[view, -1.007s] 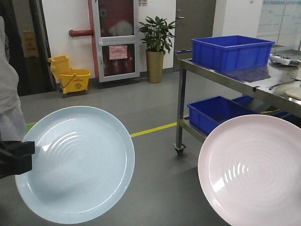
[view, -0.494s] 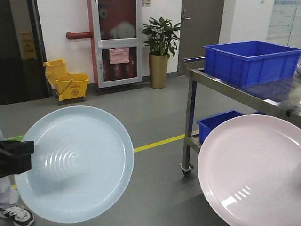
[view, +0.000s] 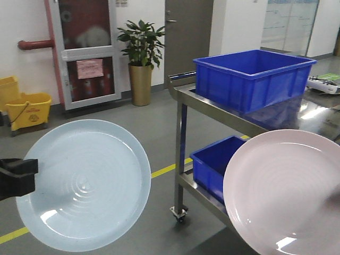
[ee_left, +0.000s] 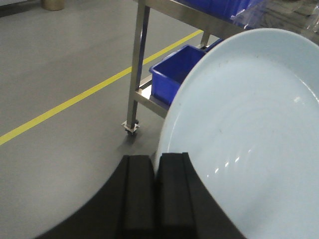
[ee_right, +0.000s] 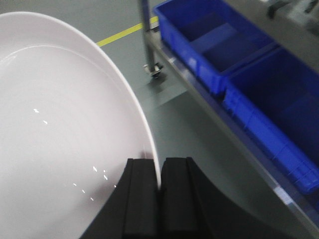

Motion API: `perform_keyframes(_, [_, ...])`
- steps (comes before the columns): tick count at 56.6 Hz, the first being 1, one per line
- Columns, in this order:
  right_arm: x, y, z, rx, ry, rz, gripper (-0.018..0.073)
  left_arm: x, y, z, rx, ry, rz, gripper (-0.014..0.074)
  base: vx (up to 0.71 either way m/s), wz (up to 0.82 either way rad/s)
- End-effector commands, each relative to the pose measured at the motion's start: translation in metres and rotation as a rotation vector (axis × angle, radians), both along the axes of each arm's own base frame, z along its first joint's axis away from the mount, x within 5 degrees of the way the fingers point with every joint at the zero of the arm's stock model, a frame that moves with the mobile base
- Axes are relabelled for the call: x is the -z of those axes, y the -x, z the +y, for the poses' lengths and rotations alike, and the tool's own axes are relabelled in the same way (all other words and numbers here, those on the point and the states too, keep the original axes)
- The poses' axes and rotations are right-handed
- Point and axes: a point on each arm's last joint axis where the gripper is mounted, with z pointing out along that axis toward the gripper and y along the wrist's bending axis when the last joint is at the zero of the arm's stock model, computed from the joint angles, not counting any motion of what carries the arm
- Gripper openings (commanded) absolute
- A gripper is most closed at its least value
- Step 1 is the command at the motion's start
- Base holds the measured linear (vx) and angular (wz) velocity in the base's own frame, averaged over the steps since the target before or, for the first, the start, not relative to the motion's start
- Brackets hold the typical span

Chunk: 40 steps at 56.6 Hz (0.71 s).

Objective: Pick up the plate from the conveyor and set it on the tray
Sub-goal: 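Hold both plates raised while the base drives to the steel table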

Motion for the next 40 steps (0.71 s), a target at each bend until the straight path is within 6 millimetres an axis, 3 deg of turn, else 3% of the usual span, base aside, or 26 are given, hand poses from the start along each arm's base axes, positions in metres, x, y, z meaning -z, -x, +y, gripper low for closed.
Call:
perform_keyframes(1, [-0.0166,0.001,-0.0006,0.005,-0.005,-0.116,-0.0012,-0.0214,0.0033,0.0012,-0.019,0.046,-0.121,-0.0006,0.48,-0.45])
perform_keyframes(40, [-0.016,0.0001,-0.0006,0.005,-0.005,-0.113,-0.0012,-0.0213,0.0031,0.0012,-0.019,0.045,-0.12,-0.0006,0.41,-0.56])
